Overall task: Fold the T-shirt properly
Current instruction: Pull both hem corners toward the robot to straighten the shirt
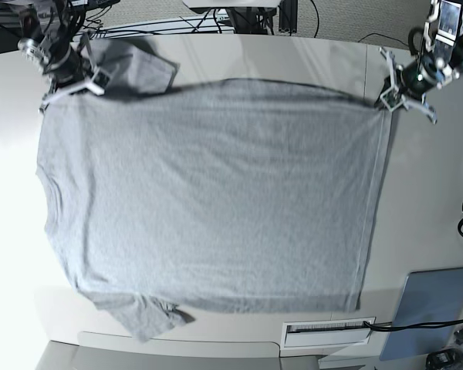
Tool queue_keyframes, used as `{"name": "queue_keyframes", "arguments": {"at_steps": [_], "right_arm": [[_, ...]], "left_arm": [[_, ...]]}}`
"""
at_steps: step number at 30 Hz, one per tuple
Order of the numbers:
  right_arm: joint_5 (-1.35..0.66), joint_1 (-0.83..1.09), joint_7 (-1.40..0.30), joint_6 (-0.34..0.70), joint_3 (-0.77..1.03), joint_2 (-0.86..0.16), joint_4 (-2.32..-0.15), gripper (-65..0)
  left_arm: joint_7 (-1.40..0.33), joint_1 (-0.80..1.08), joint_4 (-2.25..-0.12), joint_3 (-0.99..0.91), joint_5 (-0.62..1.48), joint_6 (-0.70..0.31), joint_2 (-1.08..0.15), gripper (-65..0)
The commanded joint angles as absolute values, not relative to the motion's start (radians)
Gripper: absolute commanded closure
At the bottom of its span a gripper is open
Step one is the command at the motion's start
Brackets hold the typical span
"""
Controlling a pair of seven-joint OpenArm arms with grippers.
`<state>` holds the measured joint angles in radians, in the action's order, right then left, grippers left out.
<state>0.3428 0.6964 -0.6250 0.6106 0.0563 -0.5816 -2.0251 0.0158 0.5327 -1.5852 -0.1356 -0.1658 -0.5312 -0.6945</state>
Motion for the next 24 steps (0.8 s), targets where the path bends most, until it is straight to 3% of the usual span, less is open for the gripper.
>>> {"name": "queue_keyframes", "arguments": {"at_steps": [1,9,24], "right_arm": [[0.348,0.716,-0.633,0.603,0.073,-0.596,-2.055,0.0],[0.348,0.857,-0.705,0.583,0.093,-0.595,-2.149,0.0],[0.359,1.042,-0.801,0.514,0.093,-0.595,-2.231,0.0]], "left_arm": [[0.008,0.561,-1.607,-0.149,-0.149,-0.521,-0.72,0.0],[0.023,0.762,-1.691,-0.244,-0.01,-0.483,-0.72,0.0],[0.022,0.987,-1.774,-0.393,-0.015,-0.5,-0.715,0.0]]}}
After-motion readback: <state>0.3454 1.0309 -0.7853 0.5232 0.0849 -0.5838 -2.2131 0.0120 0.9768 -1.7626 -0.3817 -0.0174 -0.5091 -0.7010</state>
